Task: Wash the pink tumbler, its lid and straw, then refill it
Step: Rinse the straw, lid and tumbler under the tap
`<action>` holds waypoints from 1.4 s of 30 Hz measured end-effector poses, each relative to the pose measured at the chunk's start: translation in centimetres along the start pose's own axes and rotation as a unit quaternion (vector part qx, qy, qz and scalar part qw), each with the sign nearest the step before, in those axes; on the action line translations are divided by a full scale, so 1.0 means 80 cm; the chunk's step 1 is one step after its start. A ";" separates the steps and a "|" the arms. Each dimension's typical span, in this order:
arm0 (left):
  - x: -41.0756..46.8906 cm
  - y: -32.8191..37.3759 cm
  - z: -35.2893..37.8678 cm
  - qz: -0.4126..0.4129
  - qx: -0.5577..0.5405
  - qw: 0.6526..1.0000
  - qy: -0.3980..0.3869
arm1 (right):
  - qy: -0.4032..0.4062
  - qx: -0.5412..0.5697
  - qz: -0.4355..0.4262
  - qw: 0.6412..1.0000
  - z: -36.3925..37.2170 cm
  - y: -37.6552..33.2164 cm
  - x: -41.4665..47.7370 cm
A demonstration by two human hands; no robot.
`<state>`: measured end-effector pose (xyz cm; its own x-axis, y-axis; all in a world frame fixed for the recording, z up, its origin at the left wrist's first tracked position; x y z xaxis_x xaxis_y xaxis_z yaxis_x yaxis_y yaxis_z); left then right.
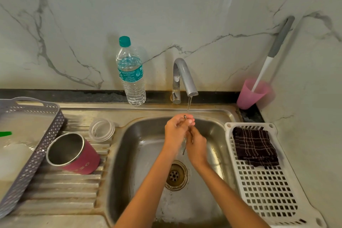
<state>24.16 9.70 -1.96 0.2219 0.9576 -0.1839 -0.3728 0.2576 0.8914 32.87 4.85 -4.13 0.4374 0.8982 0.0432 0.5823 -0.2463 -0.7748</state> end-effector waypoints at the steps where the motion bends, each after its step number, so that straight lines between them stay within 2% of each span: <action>1: 0.002 0.007 0.003 0.003 -0.013 1.000 0.001 | -0.010 -0.014 0.008 1.000 0.006 0.007 -0.004; 5: 0.015 0.023 0.000 0.011 -0.016 1.000 0.011 | -0.056 -0.058 0.031 0.996 0.024 0.032 -0.020; 8: 0.010 0.004 -0.009 -0.015 0.021 0.999 0.022 | -0.021 -0.022 0.000 1.000 0.007 0.000 -0.007; 10: 0.005 0.003 -0.013 -0.004 0.026 0.999 0.030 | -0.005 -0.003 -0.010 1.000 0.000 -0.016 0.004; 13: 0.008 0.021 -0.012 0.006 -0.030 0.999 0.033 | -0.043 -0.024 0.012 0.999 0.017 0.000 -0.006; 16: 0.014 0.035 -0.012 0.020 -0.035 0.999 0.034 | -0.082 -0.052 0.042 0.994 0.037 0.031 -0.026; 20: 0.005 0.021 -0.040 0.013 -0.081 0.993 0.088 | -0.050 -0.041 0.048 0.997 0.026 0.035 -0.030; 25: -0.015 0.020 -0.112 0.018 -0.062 0.979 0.191 | -0.046 -0.091 -0.032 0.994 0.022 0.005 -0.033; 30: -0.047 0.012 -0.185 0.005 -0.038 0.956 0.290 | -0.043 -0.111 -0.113 0.986 0.054 -0.072 -0.006; 42: -0.054 -0.003 -0.230 -0.019 -0.057 0.949 0.309 | -0.165 -0.191 -0.218 0.943 0.218 -0.195 0.094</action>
<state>6.70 7.90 -9.01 -0.3203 0.8309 -0.4550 -0.4781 0.2729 0.8348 15.13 21.77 -2.74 -0.1000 0.9933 0.0581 0.8894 0.1154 -0.4422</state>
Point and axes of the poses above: each hand's wrist, its own x-axis towards the middle knuckle, its own z-axis out of the palm, y = z × x, the point moved 8 cm from there along x, towards the middle knuckle, and after that the axes turned 14 degrees about -x, right-handed, at the moved point
